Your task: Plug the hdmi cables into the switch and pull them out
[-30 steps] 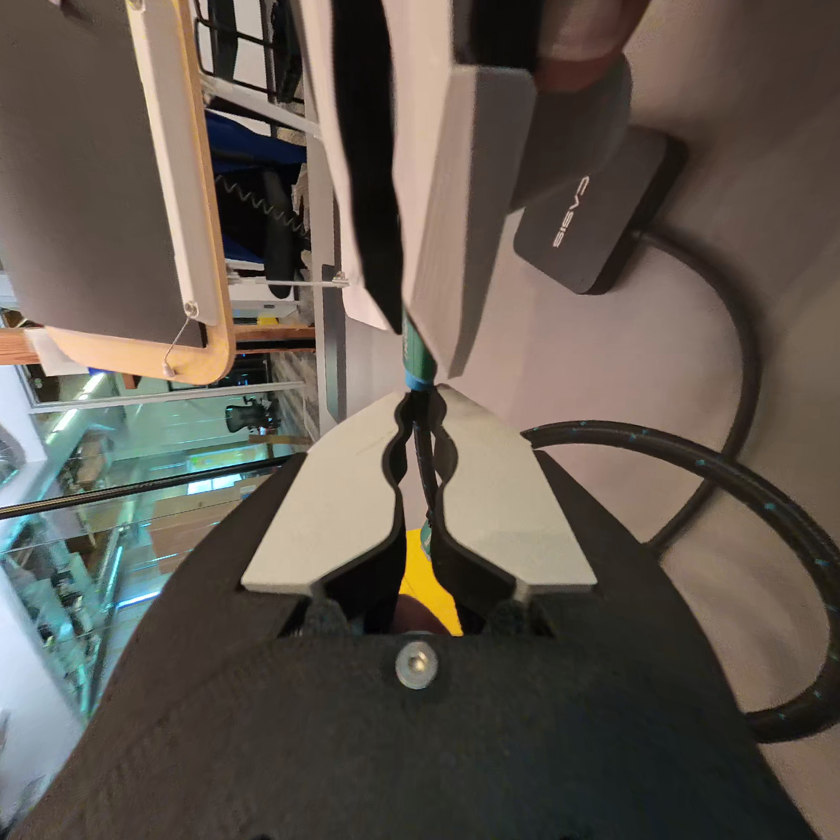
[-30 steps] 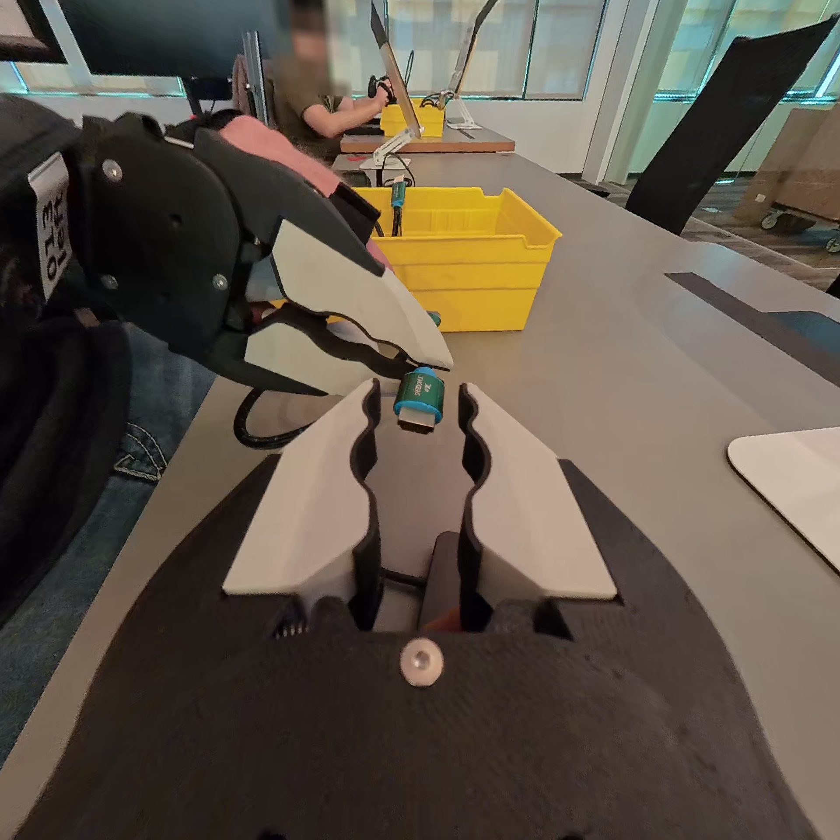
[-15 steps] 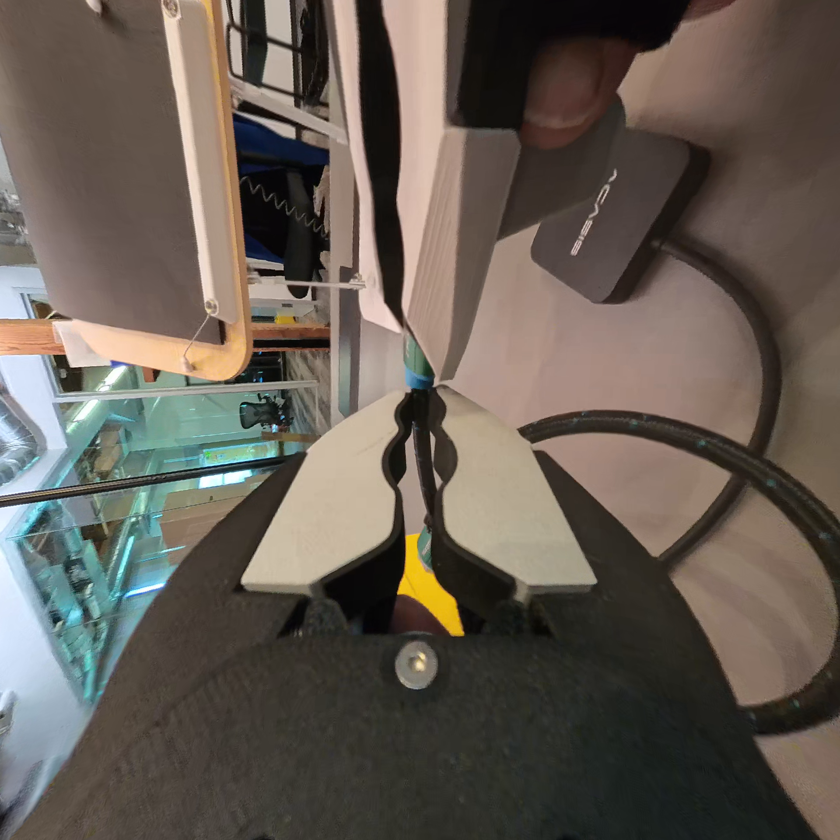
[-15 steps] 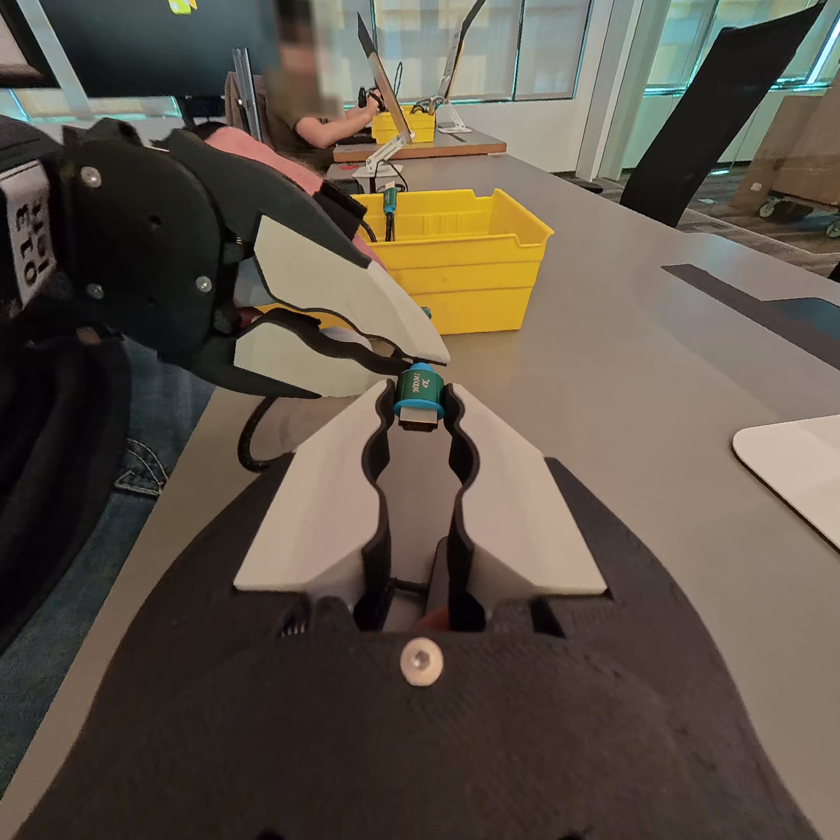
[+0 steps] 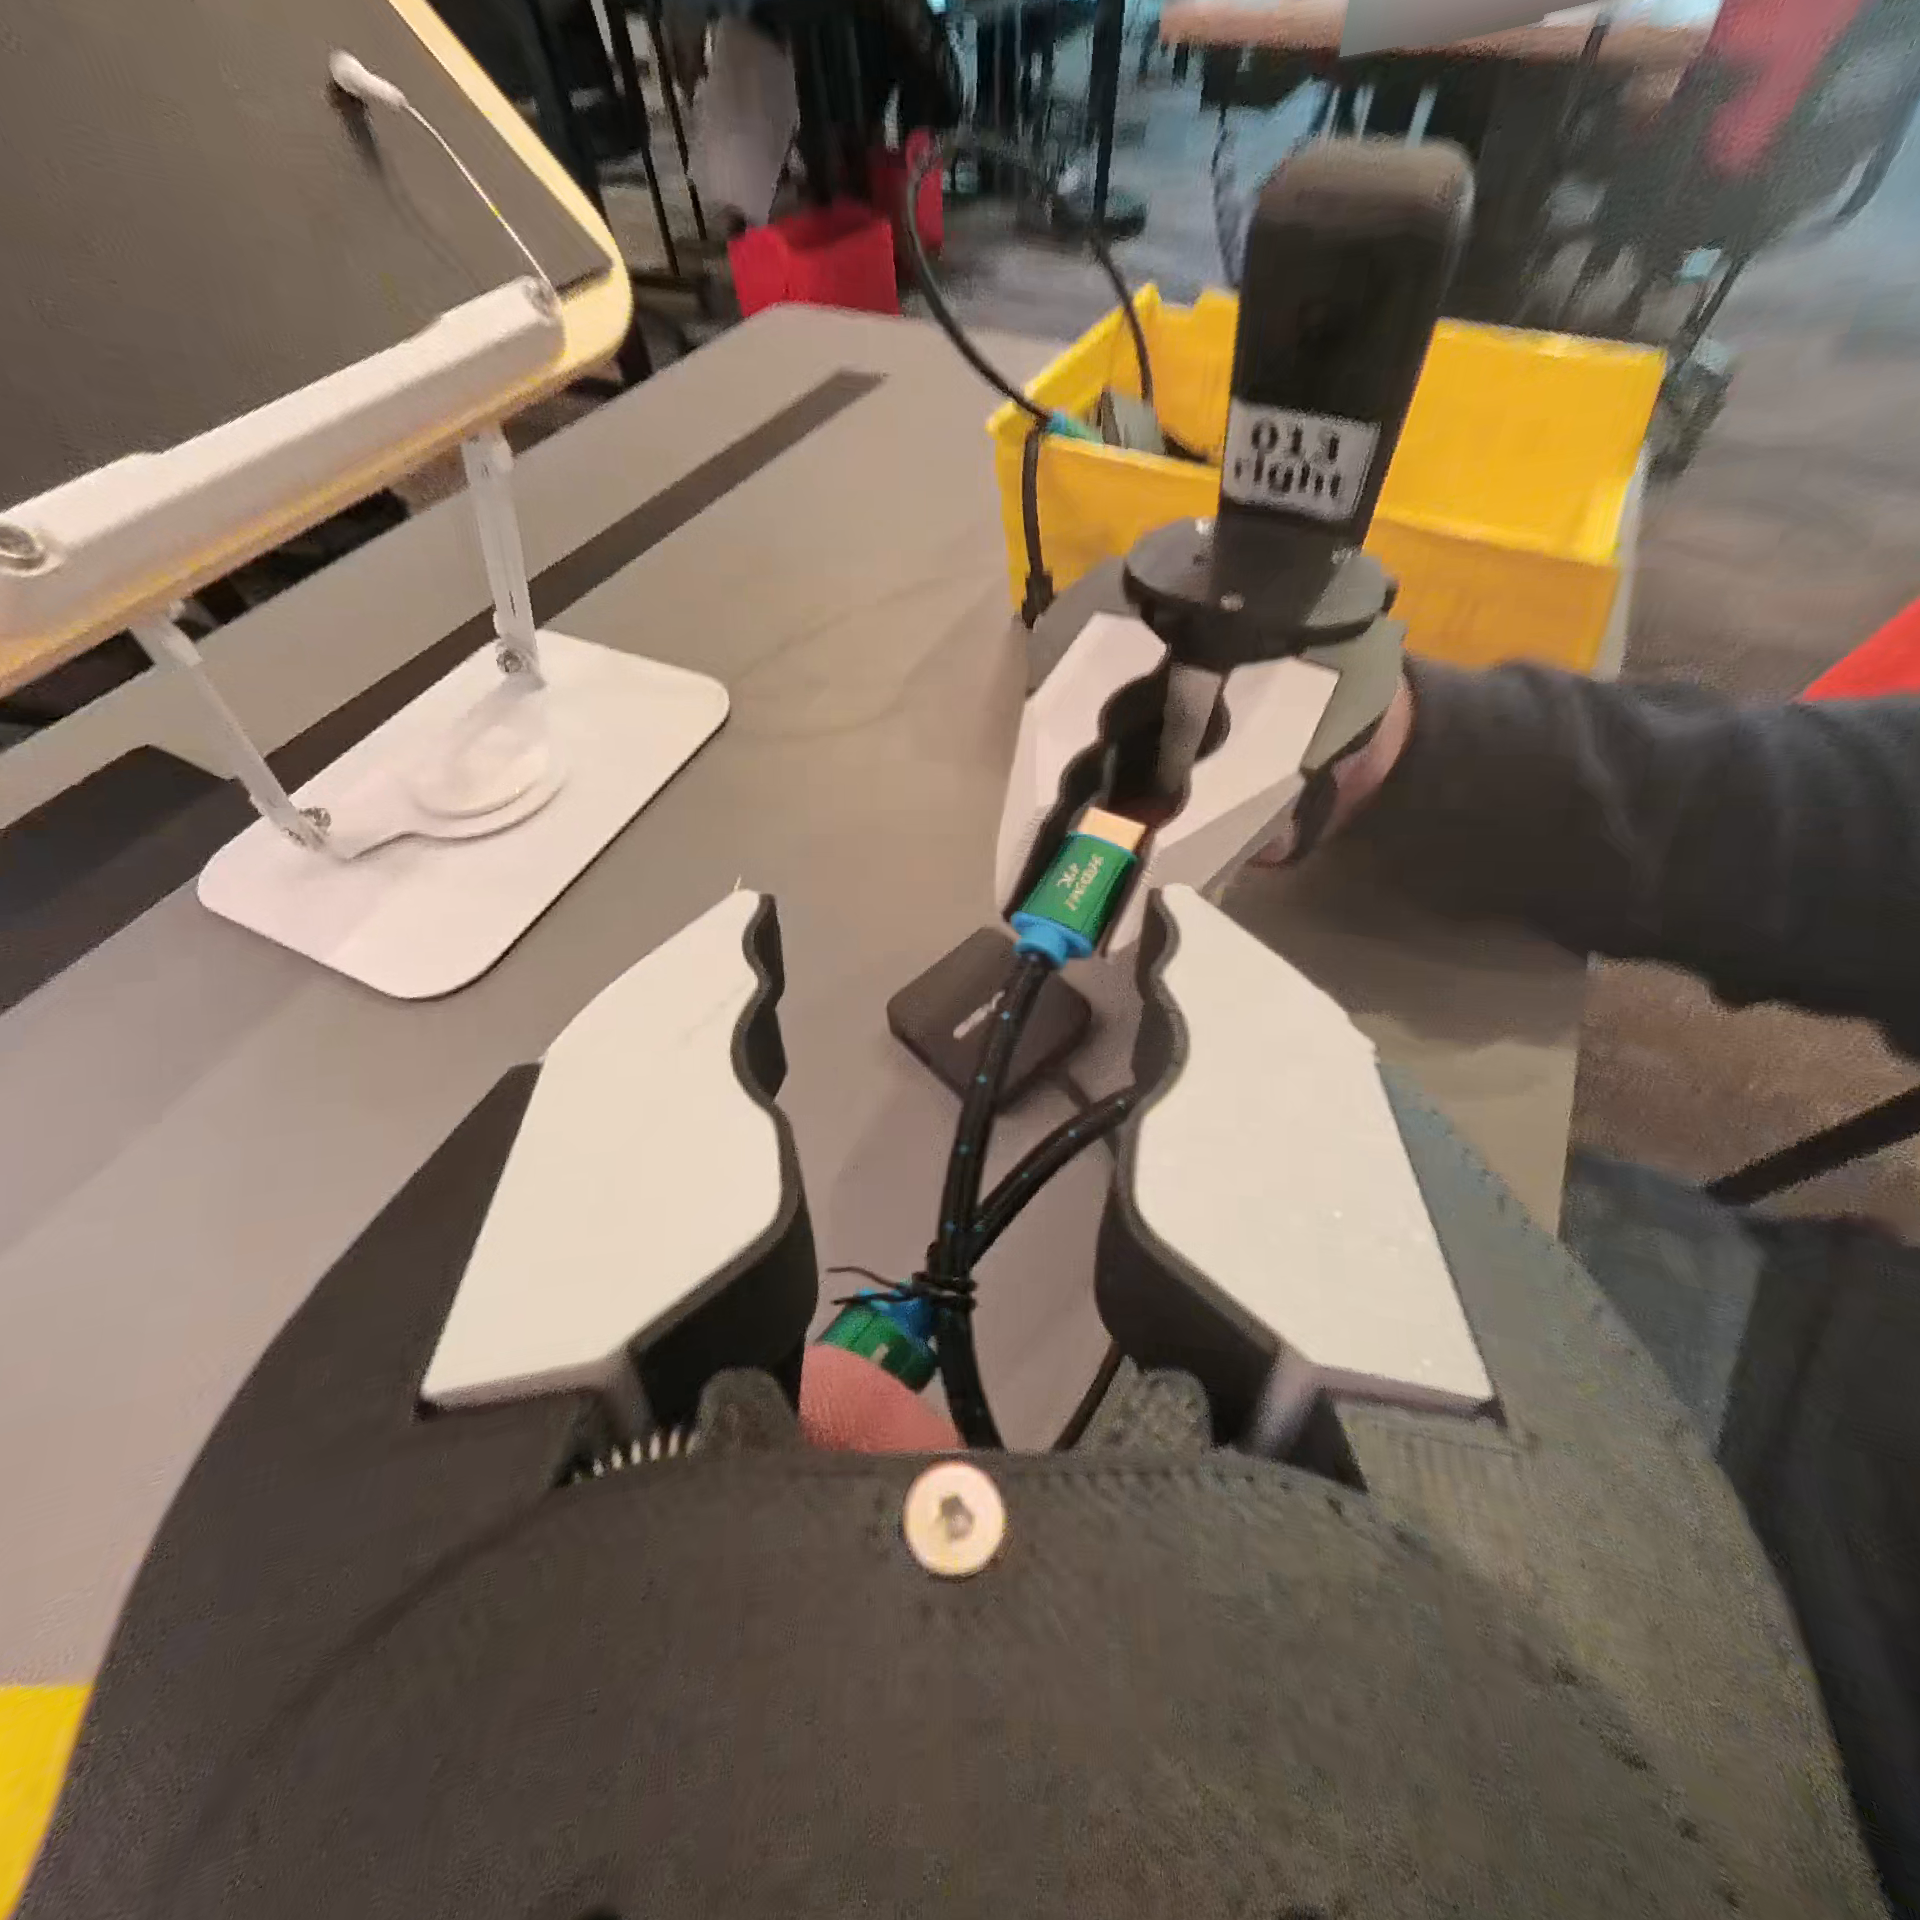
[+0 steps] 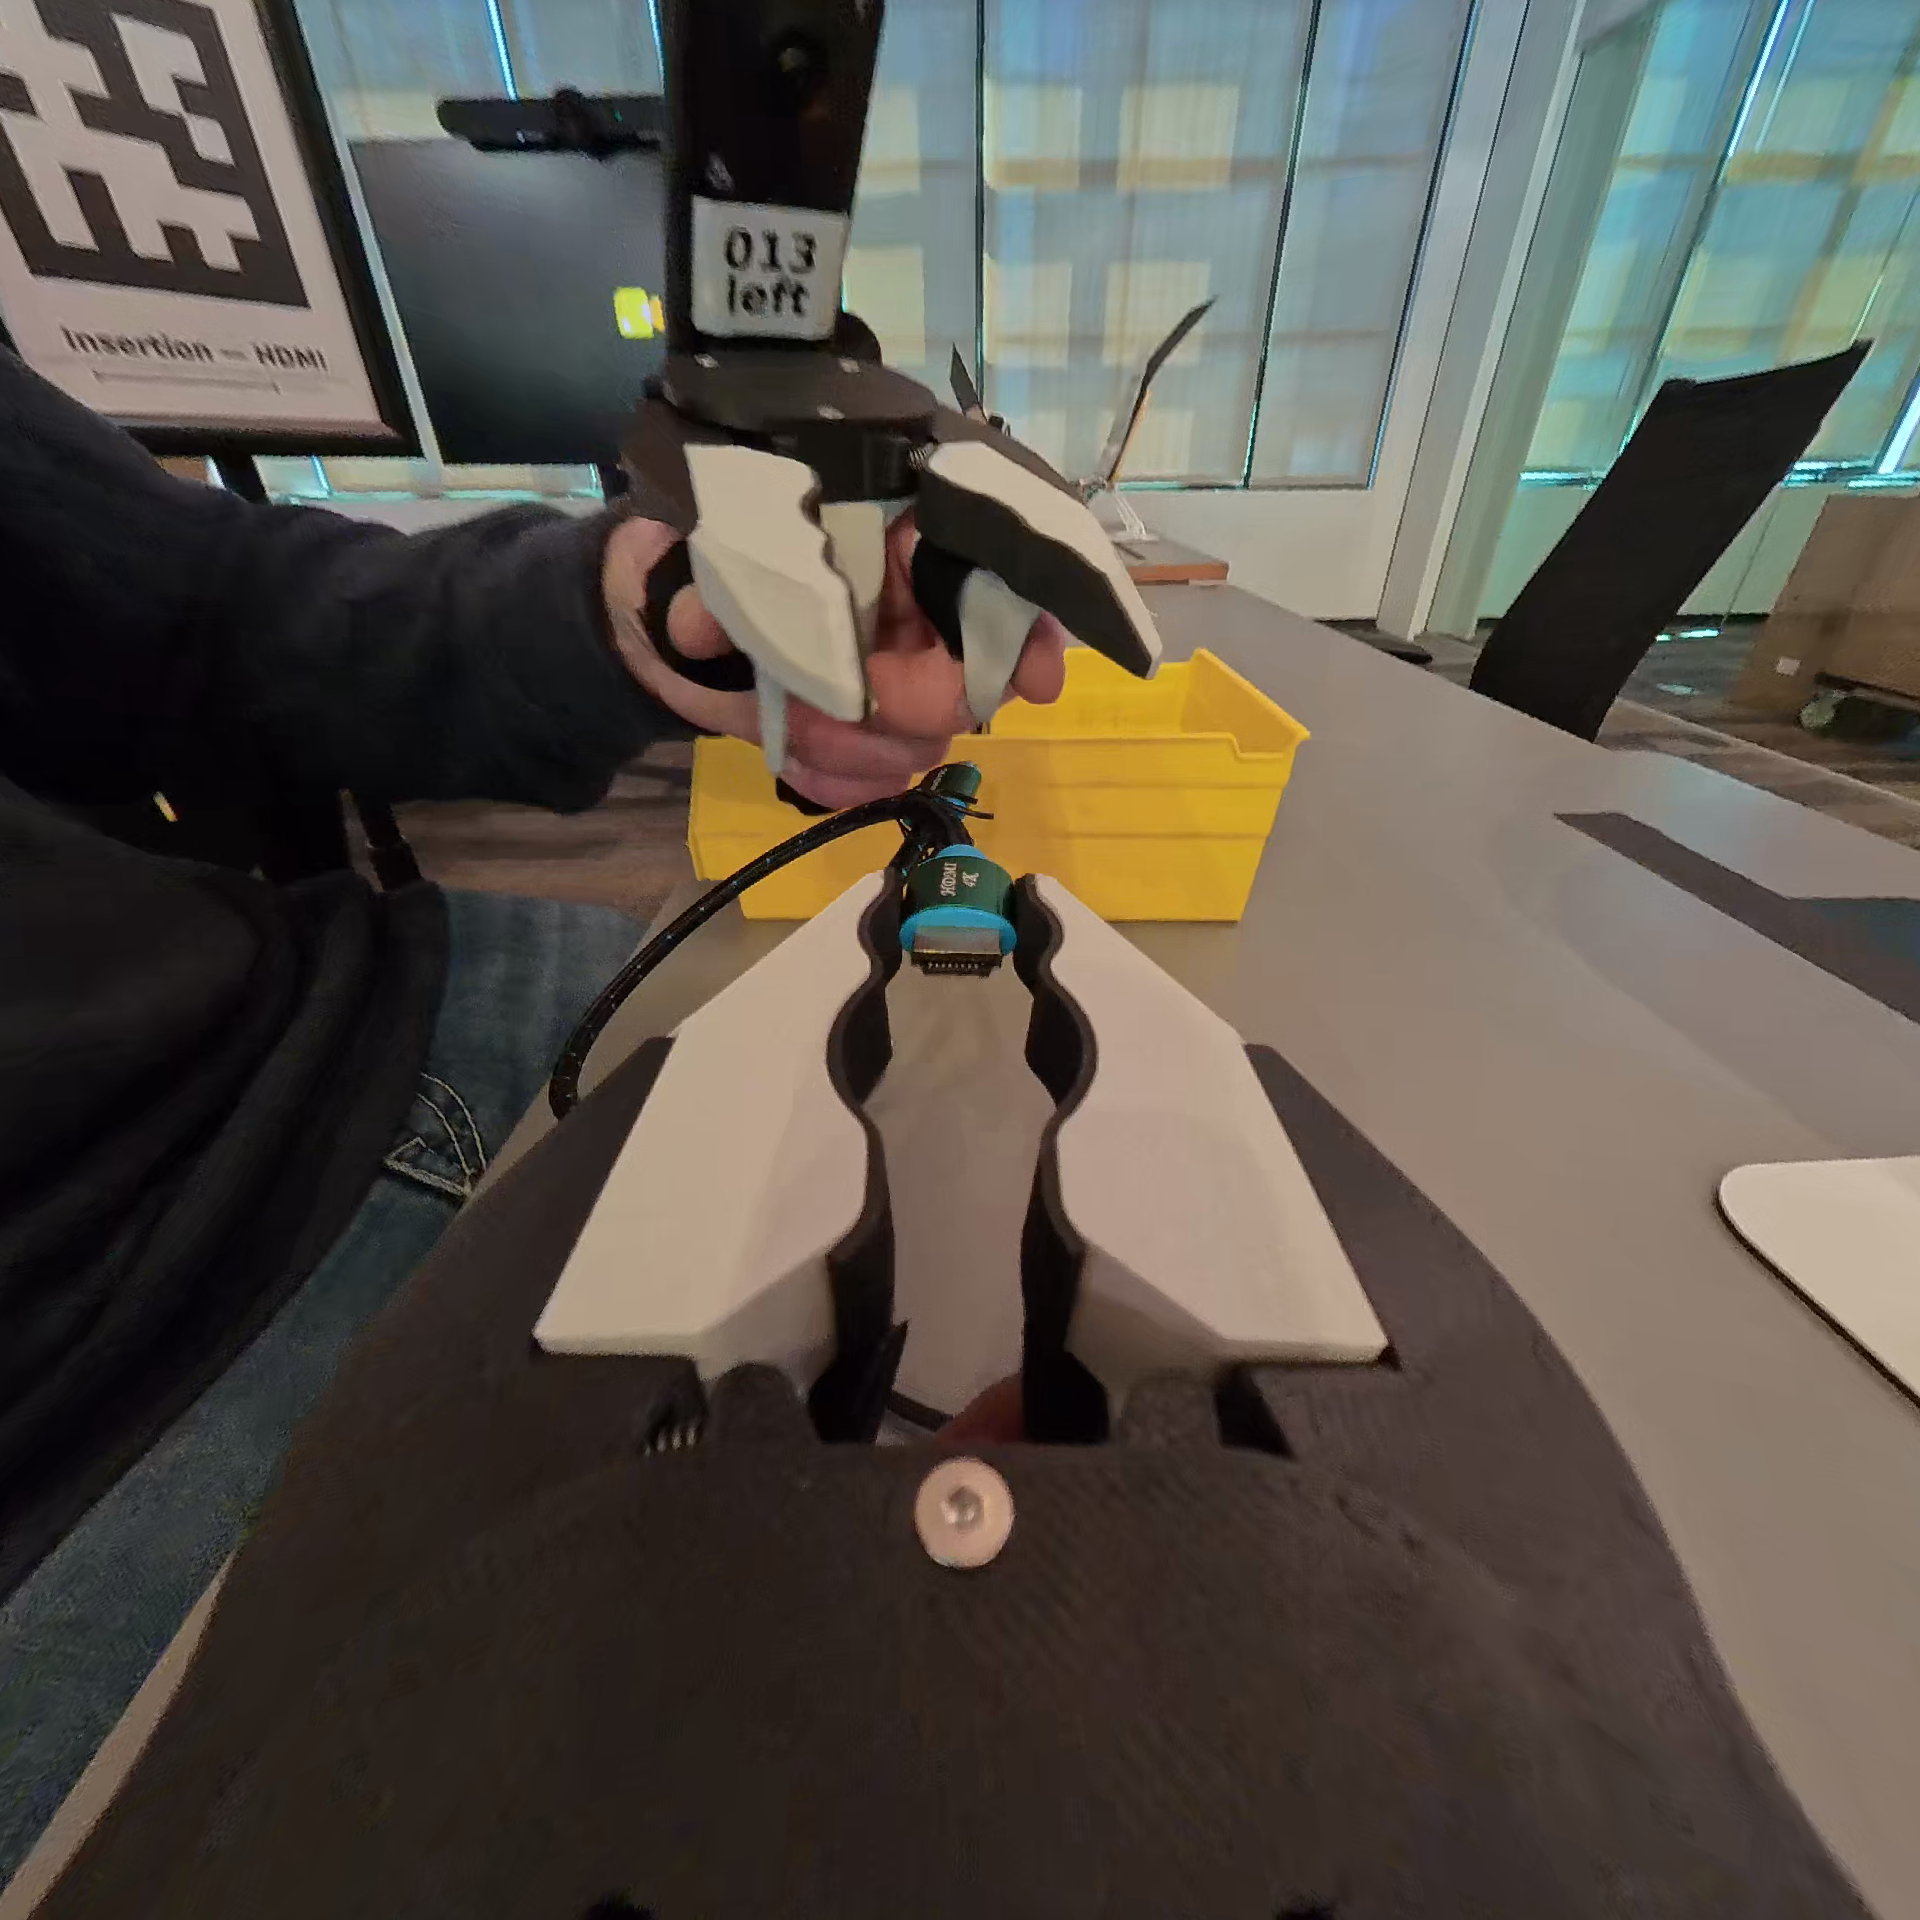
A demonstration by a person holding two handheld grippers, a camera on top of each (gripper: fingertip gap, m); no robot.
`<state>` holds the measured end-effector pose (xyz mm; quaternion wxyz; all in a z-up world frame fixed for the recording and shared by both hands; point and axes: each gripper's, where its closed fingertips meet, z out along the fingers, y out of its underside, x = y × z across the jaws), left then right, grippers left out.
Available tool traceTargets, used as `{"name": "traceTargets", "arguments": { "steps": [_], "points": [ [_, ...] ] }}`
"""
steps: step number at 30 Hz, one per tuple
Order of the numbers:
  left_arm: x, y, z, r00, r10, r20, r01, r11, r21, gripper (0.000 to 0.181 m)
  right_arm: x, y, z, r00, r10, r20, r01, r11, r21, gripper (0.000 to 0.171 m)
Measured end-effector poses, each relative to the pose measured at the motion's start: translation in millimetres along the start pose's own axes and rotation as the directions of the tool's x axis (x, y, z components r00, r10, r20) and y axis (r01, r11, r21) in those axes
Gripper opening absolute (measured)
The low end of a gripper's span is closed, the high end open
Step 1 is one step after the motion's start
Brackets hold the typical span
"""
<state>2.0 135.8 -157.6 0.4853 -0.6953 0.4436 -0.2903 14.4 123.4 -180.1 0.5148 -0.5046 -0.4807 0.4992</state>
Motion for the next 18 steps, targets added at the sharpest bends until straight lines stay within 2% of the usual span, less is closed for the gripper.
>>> {"name": "traceTargets", "arguments": {
  "steps": [5,6,9,12,14,18],
  "points": [
    [-15,-29,-26,0.989,-0.134,-0.067,0.146,0.963,0.225,0.054,3,-15,-9,1.000,0.019,-0.004,-0.018,0.996,0.090,0.019],
    [-19,-32,-32,0.986,-0.149,-0.071,0.162,0.957,0.239,0.051,5,-19,-12,1.000,0.024,-0.011,-0.023,0.994,0.109,0.019],
    [-23,-26,-42,0.993,-0.115,-0.042,0.120,0.980,0.161,0.049,10,-30,-20,0.999,0.037,-0.024,-0.033,0.985,0.170,0.019],
    [-37,-21,-50,0.990,-0.135,0.047,0.126,0.979,0.158,0.040,11,-38,-26,0.999,0.043,-0.022,-0.038,0.976,0.215,0.019],
    [-51,-15,-53,0.971,-0.221,0.088,0.201,0.959,0.200,0.033,11,-41,-29,0.999,0.041,-0.023,-0.034,0.972,0.234,0.019],
    [-66,0,-50,0.916,-0.395,0.074,0.363,0.892,0.269,0.024,11,-50,-36,0.999,0.042,-0.020,-0.035,0.957,0.288,0.019]
  ]
}}
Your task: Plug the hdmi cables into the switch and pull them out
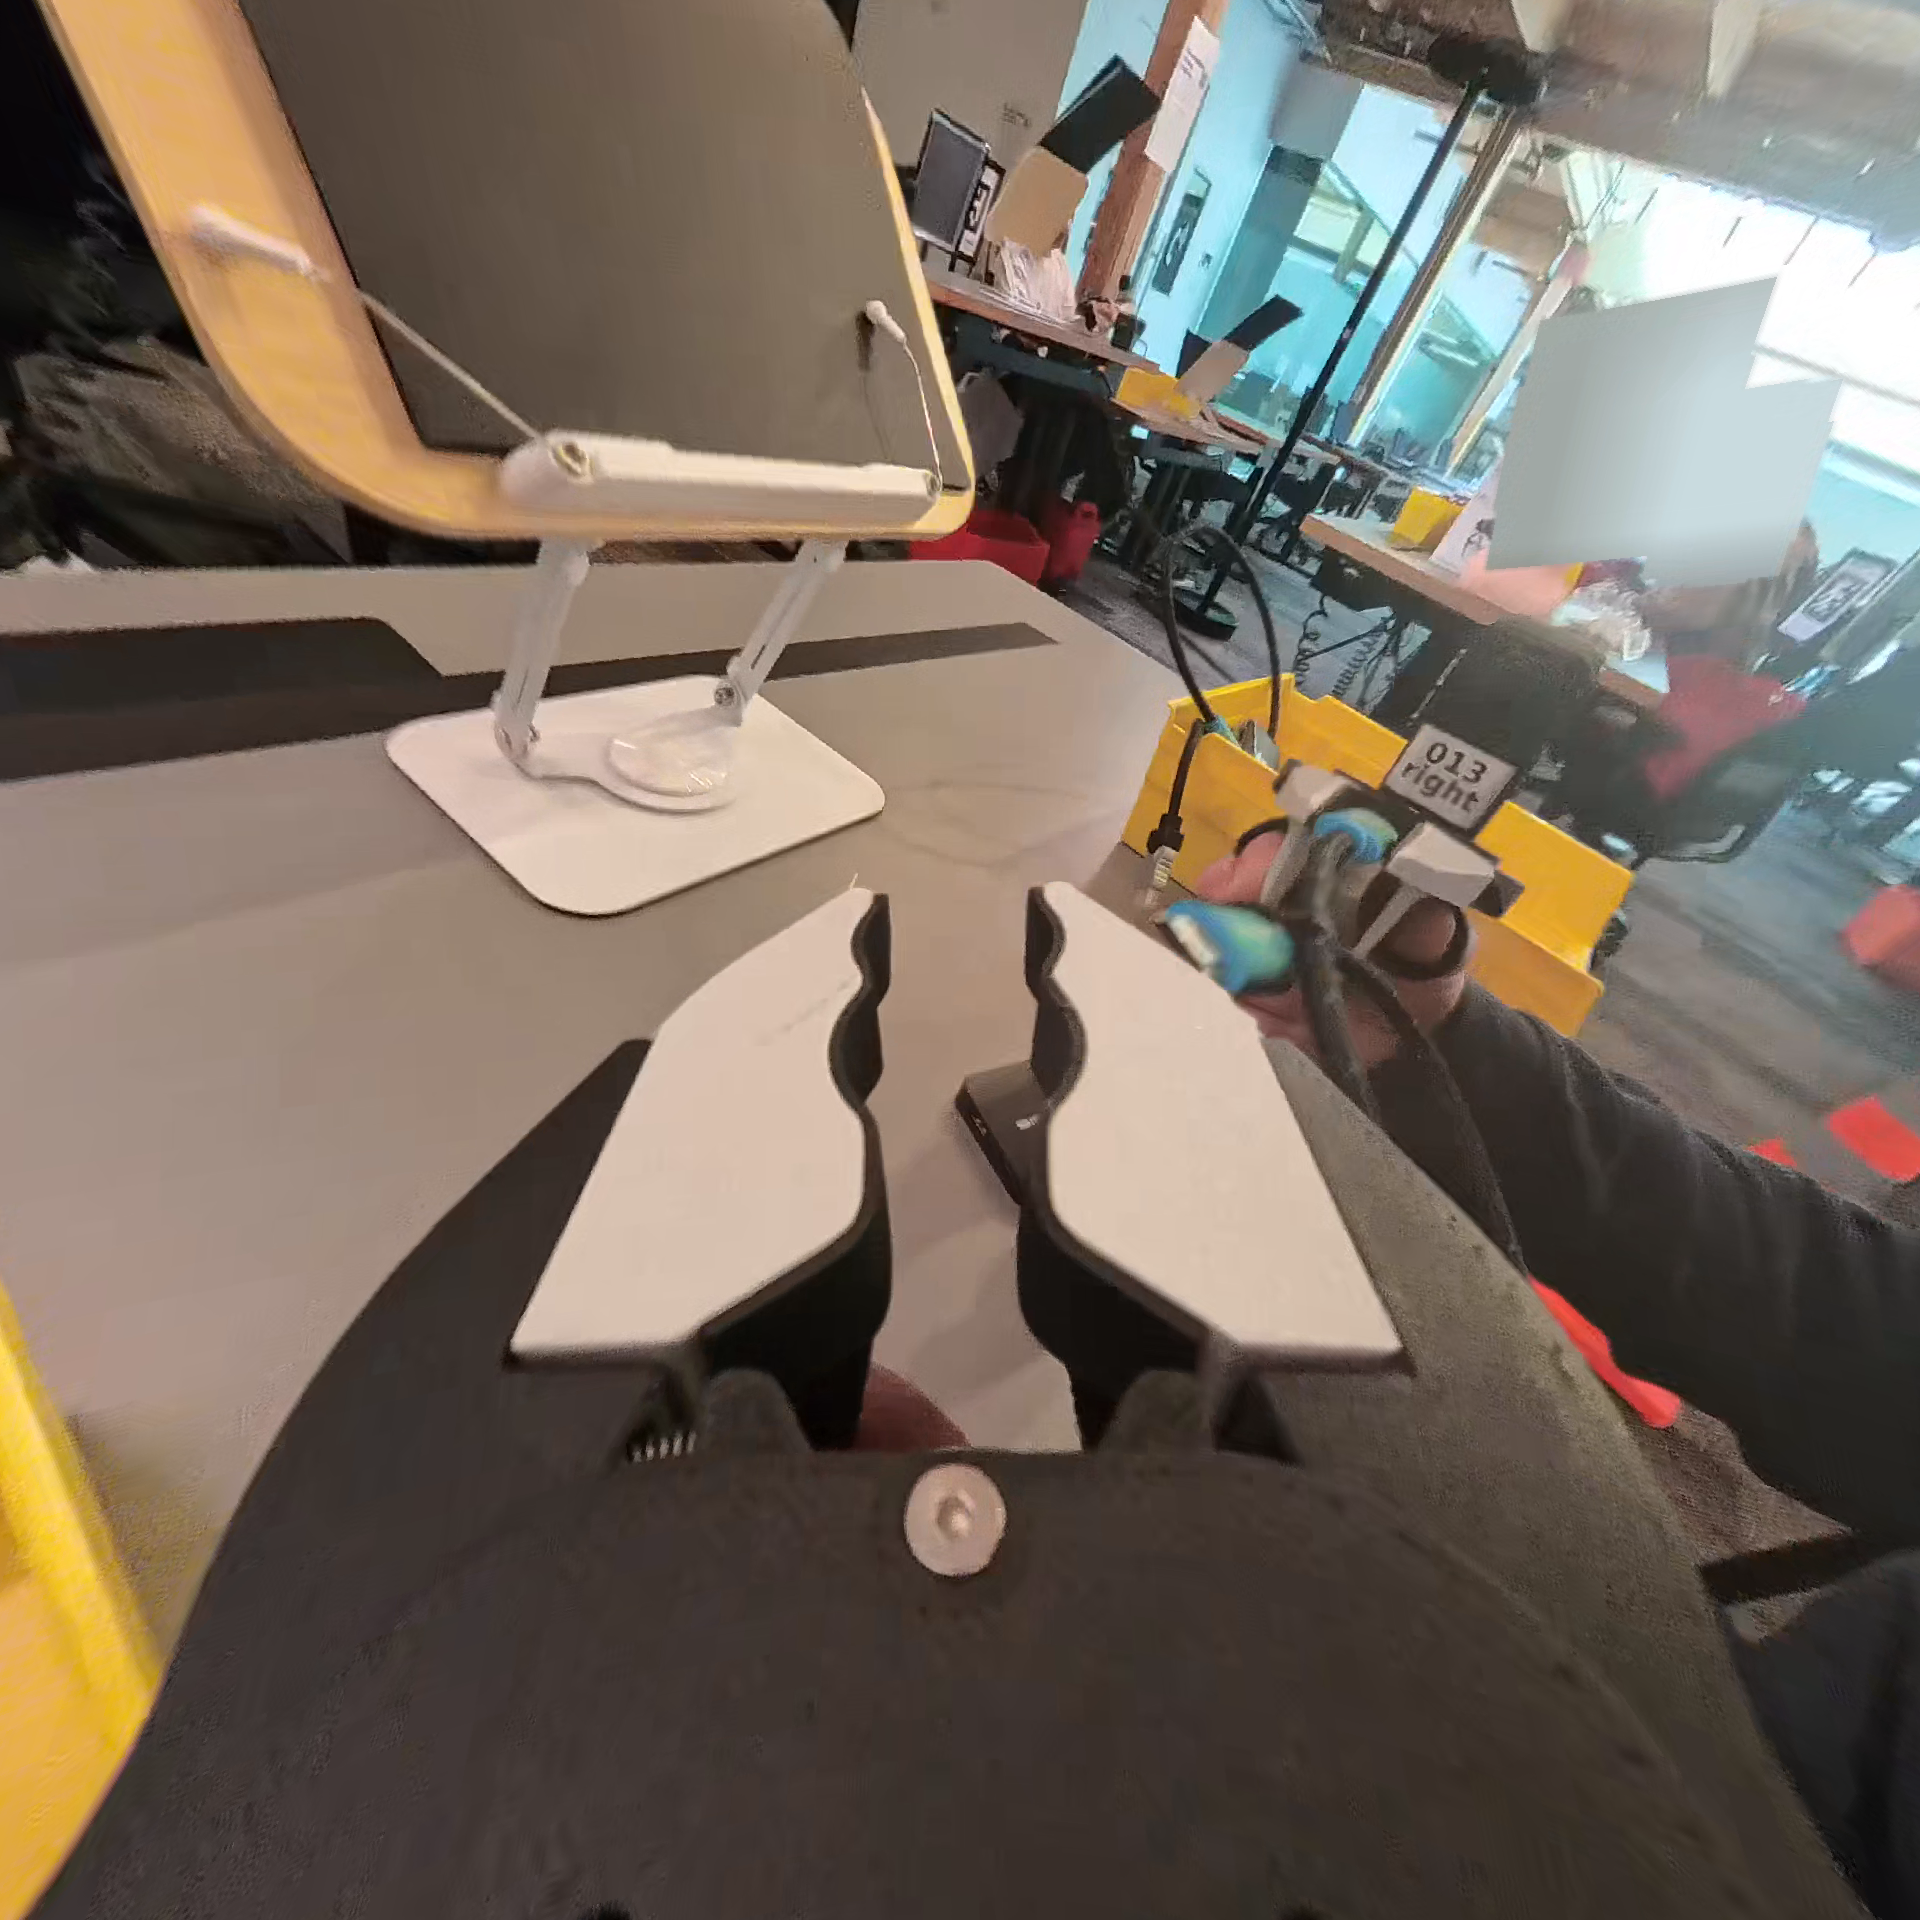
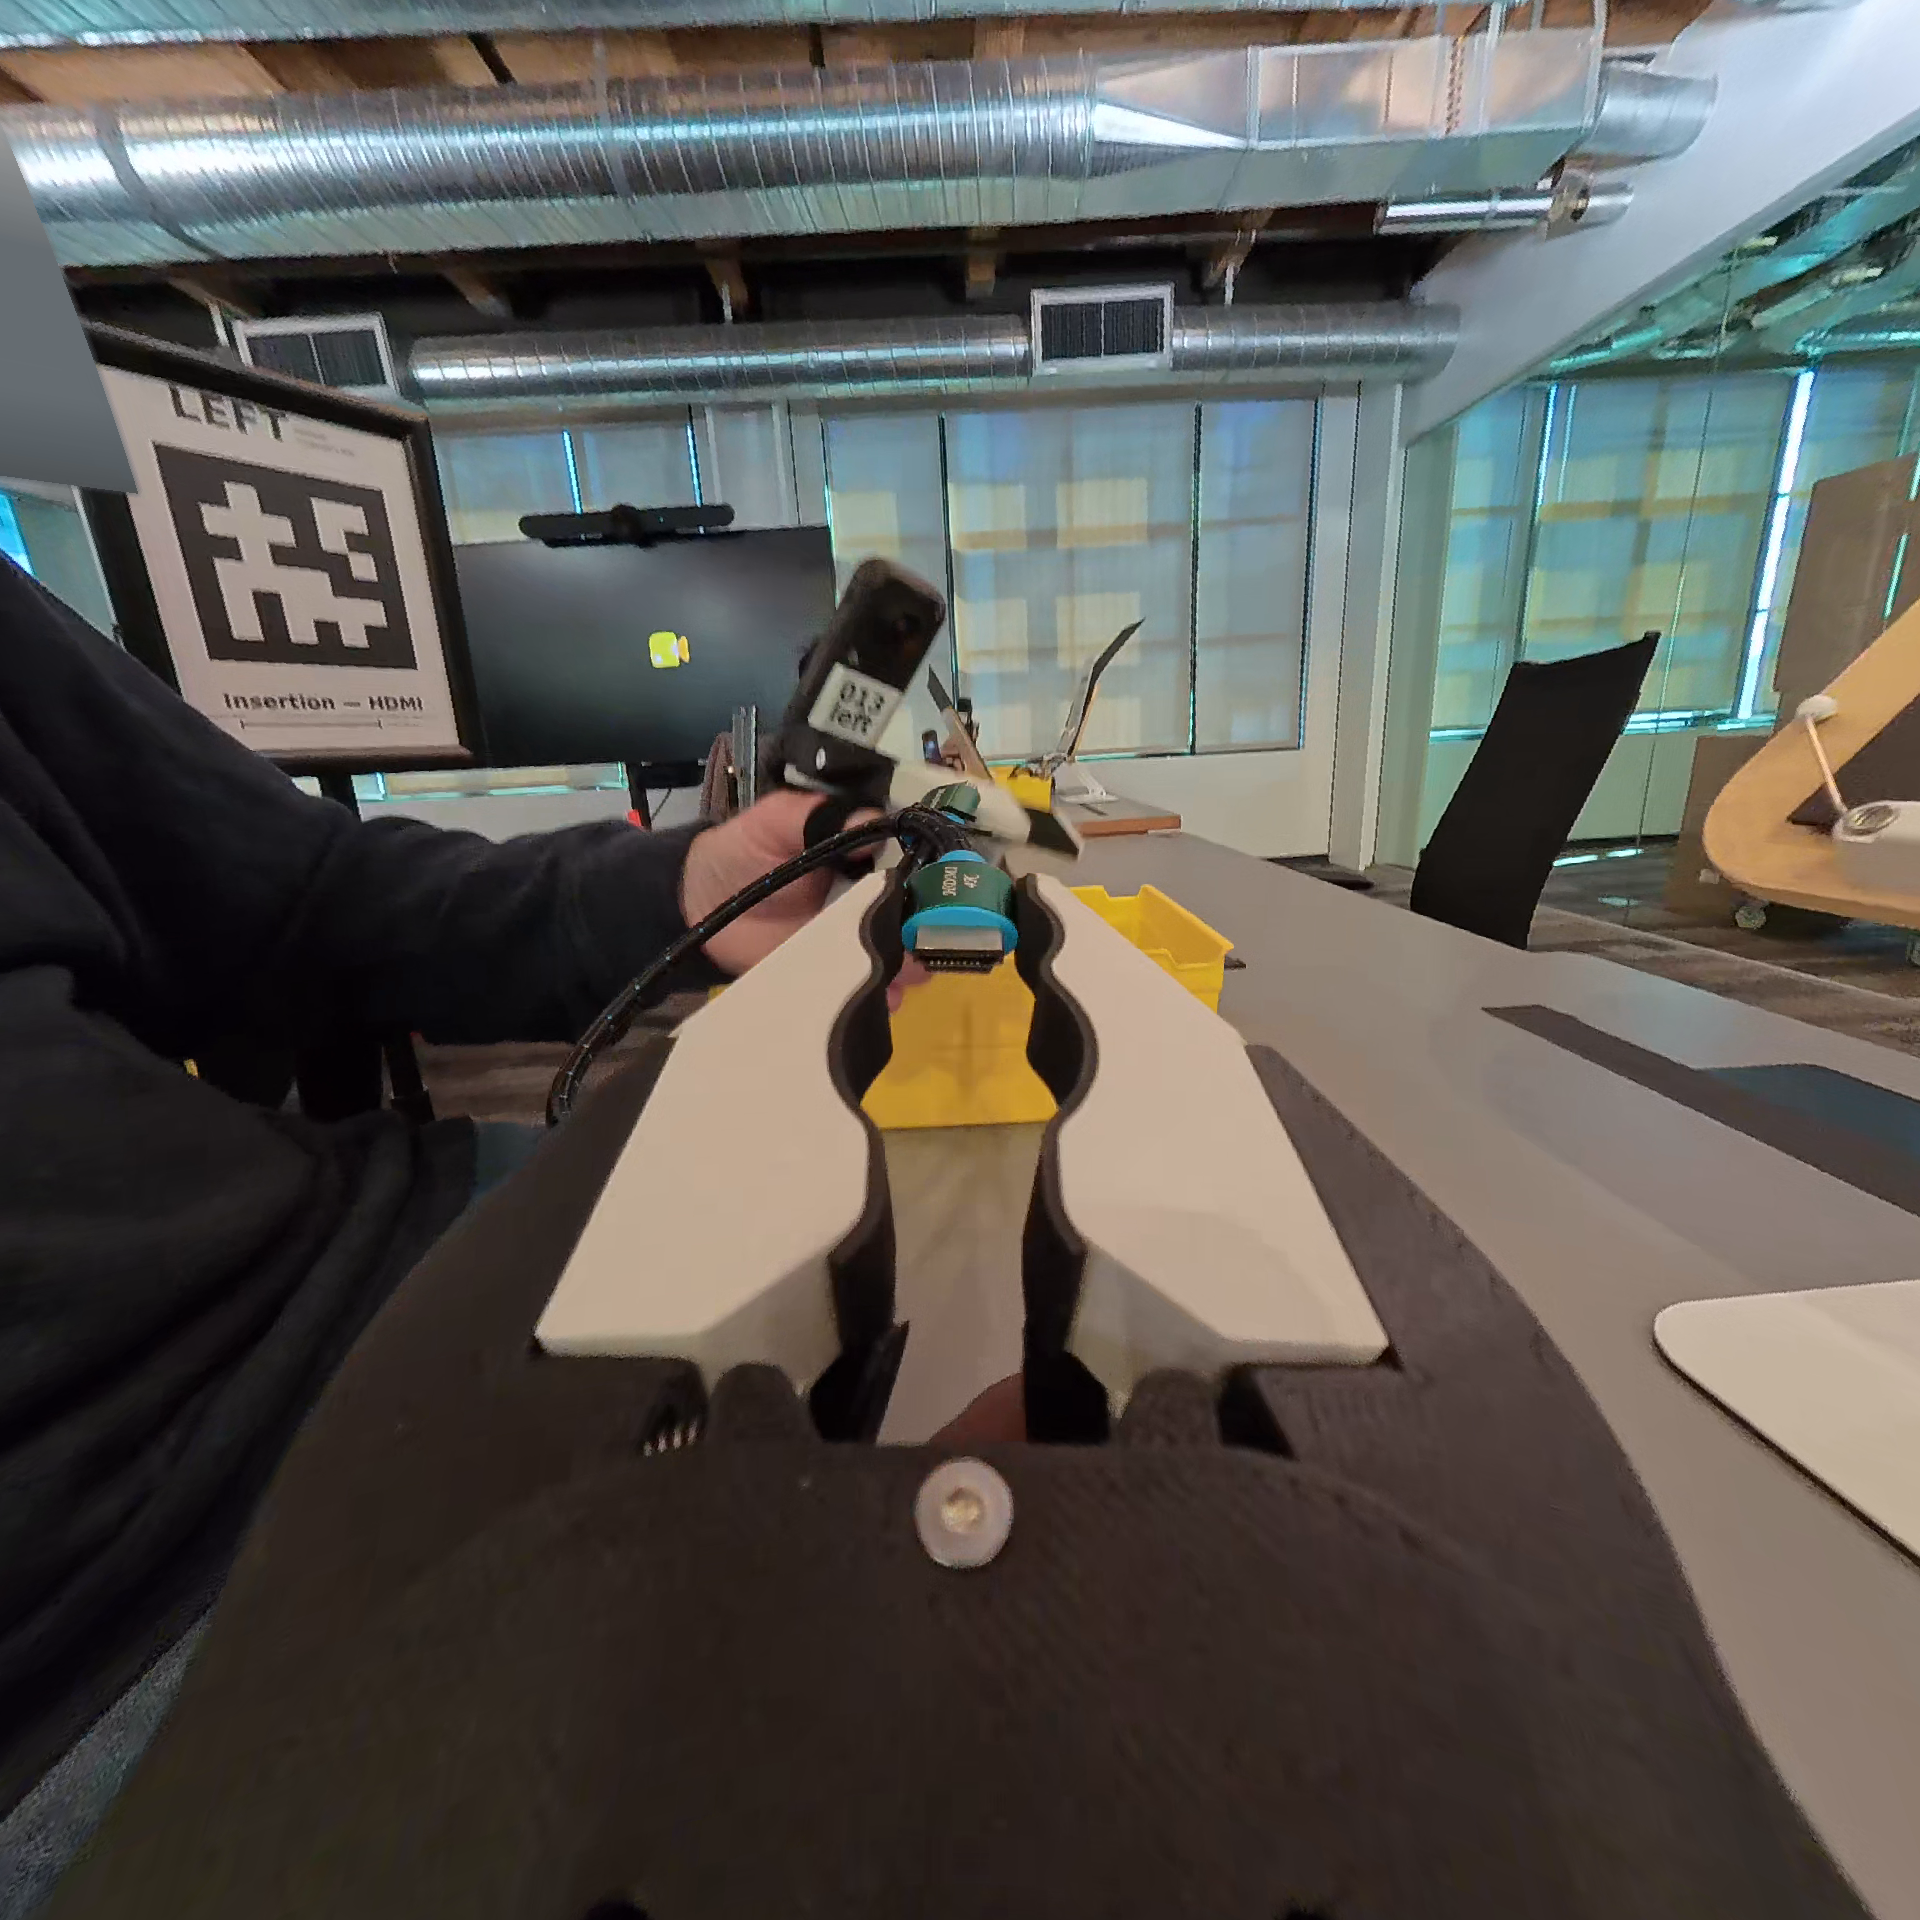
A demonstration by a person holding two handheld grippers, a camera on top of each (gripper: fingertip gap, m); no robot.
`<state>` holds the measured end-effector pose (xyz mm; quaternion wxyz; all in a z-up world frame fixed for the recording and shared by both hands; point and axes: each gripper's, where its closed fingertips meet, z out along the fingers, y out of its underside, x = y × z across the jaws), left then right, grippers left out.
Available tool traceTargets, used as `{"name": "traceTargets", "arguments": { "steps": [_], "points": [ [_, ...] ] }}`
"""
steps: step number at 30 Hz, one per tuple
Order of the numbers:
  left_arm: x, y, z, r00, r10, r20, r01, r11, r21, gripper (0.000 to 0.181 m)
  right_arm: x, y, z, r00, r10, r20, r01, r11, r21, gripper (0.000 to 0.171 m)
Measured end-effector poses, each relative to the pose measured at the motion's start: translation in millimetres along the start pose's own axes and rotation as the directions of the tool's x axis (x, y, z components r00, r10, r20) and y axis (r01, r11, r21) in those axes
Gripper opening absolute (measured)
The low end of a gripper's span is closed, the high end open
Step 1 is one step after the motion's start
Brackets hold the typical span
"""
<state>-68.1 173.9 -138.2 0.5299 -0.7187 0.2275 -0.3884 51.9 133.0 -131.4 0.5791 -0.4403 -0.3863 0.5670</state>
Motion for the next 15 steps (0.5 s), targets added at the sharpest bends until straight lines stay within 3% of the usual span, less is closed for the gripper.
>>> {"name": "traceTargets", "arguments": {
  "steps": [4,8,15],
  "points": [
    [3,40,12,0.999,0.007,-0.040,-0.013,0.986,-0.165,0.033,0,-11,-4,1.000,0.014,0.010,-0.014,0.998,0.059,0.019],
    [25,69,27,0.989,0.059,-0.134,-0.092,0.964,-0.250,0.043,-4,-4,0,1.000,0.017,0.025,-0.018,0.999,0.028,0.019],
    [74,56,43,0.946,0.188,-0.264,-0.216,0.973,-0.080,0.049,-12,8,7,0.995,0.061,0.079,-0.059,0.998,-0.024,0.019]
  ]
}}
